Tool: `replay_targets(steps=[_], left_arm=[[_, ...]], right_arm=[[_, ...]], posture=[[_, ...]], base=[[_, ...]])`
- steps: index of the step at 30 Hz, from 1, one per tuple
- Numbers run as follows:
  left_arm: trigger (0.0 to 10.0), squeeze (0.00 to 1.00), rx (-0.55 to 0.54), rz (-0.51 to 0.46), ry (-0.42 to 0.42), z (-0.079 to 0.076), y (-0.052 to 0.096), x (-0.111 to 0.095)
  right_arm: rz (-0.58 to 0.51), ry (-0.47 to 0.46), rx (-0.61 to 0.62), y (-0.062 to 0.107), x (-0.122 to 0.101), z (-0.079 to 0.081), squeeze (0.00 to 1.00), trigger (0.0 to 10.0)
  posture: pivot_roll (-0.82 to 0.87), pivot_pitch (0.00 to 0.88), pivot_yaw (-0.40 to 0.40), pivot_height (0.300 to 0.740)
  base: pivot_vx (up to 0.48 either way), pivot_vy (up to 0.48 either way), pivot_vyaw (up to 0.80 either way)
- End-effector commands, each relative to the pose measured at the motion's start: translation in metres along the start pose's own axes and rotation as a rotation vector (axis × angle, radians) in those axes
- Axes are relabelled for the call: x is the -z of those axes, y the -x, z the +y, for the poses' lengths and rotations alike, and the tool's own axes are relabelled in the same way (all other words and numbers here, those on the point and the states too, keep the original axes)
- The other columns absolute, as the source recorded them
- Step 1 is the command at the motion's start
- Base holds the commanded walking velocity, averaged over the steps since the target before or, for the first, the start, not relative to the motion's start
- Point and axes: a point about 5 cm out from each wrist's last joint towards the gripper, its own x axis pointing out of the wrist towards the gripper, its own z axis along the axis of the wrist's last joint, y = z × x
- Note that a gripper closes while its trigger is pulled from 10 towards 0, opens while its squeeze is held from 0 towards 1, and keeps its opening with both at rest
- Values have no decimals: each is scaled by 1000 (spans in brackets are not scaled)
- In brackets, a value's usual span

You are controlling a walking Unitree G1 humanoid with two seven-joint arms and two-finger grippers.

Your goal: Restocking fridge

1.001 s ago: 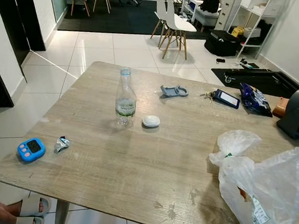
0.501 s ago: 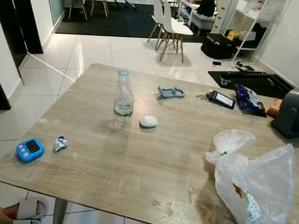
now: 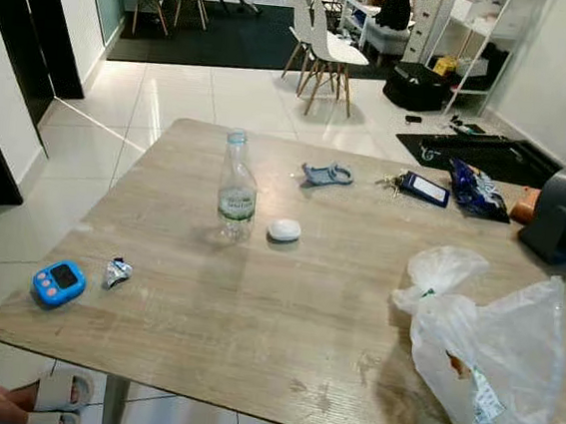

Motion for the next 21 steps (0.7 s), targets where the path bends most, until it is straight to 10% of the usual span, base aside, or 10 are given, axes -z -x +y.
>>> replay_targets(steps=[1, 13, 21], left_arm=[[10000, 0, -11, -109, 5, 11, -10, -27], [10000, 0, 490, -563, 241, -66, 7, -136], [10000, 0, 671, -654, 361, -87, 22, -167]], right_arm=[[-7, -4, 3, 0, -3, -2, 0, 10000], [-13, -2, 1, 0, -5, -1, 0, 10000], [-12, 2, -2, 0, -5, 0, 0, 10000]], posture=[[67, 0, -17, 740], [61, 0, -16, 740], [63, 0, -18, 740]], base=[[0, 0, 0], [0, 0, 0], [0, 0, 0]])
